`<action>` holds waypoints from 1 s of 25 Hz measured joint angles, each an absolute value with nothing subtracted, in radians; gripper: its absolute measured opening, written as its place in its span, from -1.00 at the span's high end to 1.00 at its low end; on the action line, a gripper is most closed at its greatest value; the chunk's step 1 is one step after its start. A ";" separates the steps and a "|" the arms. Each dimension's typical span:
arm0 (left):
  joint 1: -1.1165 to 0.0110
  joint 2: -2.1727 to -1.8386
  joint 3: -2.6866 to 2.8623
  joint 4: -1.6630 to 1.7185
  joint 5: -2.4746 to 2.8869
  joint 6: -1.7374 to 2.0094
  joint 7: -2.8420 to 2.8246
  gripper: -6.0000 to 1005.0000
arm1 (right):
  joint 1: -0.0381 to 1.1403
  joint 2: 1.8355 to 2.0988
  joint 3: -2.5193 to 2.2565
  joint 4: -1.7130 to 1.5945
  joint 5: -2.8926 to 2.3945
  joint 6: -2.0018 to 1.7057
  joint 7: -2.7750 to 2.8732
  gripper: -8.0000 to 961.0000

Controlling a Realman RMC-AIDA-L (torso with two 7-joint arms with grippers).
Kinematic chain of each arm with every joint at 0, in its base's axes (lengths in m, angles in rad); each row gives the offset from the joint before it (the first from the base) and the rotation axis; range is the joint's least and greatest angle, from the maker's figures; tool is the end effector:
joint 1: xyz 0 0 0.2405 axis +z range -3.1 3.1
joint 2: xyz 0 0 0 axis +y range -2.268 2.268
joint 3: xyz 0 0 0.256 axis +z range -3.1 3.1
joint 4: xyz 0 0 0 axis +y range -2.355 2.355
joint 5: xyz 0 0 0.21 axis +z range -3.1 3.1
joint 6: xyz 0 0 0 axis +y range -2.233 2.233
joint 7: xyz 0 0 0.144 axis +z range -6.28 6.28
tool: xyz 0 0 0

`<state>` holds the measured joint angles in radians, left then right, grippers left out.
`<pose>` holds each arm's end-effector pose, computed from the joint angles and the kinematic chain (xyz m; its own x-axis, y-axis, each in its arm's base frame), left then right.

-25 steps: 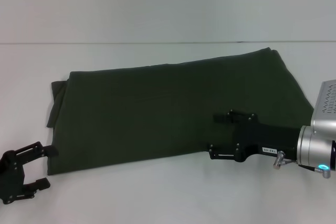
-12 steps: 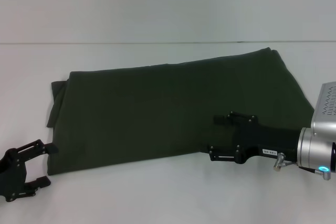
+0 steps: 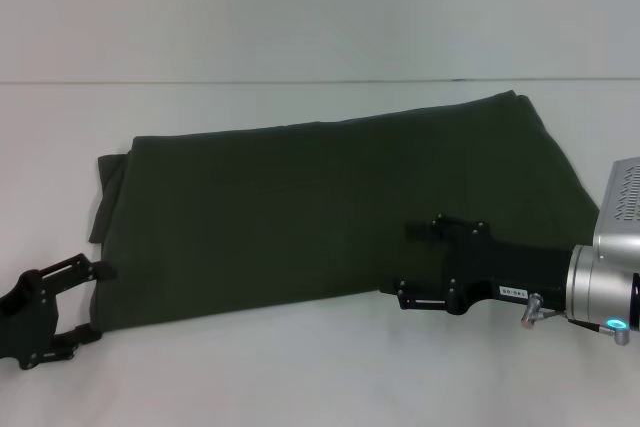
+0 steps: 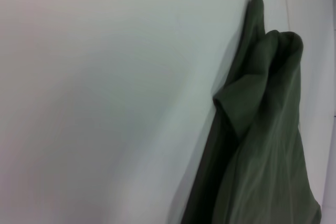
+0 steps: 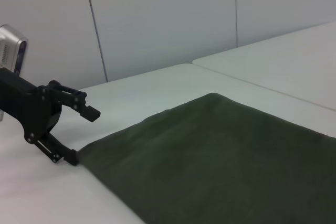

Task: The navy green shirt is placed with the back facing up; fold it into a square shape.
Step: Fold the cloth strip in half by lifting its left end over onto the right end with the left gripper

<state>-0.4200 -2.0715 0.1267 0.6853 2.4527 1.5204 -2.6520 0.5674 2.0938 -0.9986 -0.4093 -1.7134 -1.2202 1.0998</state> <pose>-0.3738 0.2734 0.0379 -0.5364 0.7161 0.4465 0.8395 0.3986 0.3692 0.2610 0.3376 -0.0674 0.8554 -0.2526 -0.4521 -0.3959 -0.8818 -0.2564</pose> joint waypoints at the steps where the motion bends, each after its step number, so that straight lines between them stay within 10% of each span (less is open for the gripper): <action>1: -0.423 -2.071 0.127 0.683 2.453 1.519 -2.652 -0.86 | 0.567 2.094 -0.999 -0.409 -1.713 -1.220 1.100 -0.91; 25: -0.493 -2.062 0.222 0.674 2.460 1.465 -2.586 -0.71 | 0.570 2.095 -0.999 -0.410 -1.707 -1.226 1.100 -0.91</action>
<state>-0.4934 -2.0620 0.2221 0.6736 2.4597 1.4648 -2.5857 0.5695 2.0954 -0.9986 -0.4103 -1.7070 -1.2258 1.0998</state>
